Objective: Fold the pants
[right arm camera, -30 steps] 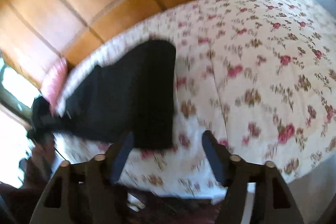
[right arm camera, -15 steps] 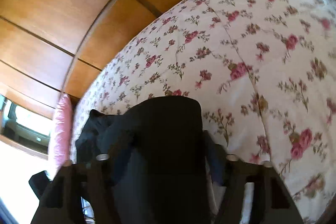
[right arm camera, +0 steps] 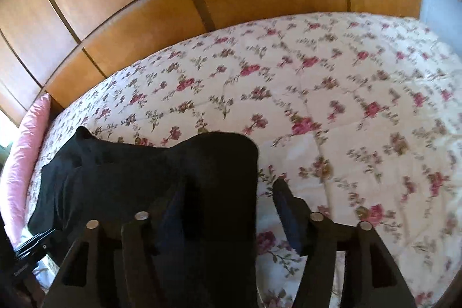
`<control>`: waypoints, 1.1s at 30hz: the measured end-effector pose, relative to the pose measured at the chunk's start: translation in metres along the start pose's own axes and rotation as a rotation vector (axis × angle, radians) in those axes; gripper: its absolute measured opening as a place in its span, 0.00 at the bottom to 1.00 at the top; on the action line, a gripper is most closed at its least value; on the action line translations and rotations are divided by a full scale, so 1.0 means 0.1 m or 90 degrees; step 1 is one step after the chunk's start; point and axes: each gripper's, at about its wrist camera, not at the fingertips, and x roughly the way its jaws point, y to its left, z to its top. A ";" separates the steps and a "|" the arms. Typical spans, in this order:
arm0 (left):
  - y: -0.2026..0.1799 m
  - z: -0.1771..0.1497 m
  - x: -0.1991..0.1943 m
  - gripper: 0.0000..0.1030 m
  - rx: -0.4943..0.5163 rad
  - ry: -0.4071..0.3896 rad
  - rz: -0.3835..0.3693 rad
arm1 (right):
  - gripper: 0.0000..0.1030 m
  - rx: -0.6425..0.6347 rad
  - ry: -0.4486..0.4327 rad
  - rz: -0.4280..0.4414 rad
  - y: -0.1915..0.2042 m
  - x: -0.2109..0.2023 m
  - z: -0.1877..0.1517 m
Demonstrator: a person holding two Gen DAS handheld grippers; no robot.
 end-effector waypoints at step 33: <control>-0.12 -0.05 -0.16 0.33 0.011 -0.038 0.084 | 0.57 -0.272 -0.010 0.099 1.71 0.35 -0.43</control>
